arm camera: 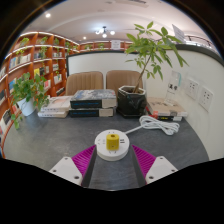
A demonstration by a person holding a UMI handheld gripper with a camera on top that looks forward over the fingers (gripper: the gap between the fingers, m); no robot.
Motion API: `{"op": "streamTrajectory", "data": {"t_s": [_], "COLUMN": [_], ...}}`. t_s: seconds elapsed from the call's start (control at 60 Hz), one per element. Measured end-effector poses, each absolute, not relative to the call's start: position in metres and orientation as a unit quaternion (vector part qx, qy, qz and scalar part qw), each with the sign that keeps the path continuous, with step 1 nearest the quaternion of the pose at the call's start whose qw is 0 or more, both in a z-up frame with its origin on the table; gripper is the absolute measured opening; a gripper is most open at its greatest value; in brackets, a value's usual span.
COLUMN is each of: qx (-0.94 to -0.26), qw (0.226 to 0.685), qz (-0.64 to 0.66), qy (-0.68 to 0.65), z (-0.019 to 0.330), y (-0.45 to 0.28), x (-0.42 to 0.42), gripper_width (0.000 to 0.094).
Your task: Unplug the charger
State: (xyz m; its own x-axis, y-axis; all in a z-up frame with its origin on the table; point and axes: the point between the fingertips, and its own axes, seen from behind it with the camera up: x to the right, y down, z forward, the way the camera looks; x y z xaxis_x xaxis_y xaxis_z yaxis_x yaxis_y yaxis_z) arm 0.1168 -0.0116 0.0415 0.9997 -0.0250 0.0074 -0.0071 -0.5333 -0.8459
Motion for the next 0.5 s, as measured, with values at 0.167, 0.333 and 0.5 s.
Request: {"op": "streamTrajectory", "data": {"t_s": [0.167, 0.333, 0.5], "qx": [-0.875, -0.863, -0.865], "qw": [0.484, 0.504, 0.502], "qz": [0.013, 0.007, 0.017], "qy": [-0.004, -0.016, -0.006], "z": [0.022, 0.024, 0.023], "y": [0.034, 0.042, 0.043], "x": [0.115, 0.114, 0.113], "gripper_width": [0.0403, 0.0172, 0.011]}}
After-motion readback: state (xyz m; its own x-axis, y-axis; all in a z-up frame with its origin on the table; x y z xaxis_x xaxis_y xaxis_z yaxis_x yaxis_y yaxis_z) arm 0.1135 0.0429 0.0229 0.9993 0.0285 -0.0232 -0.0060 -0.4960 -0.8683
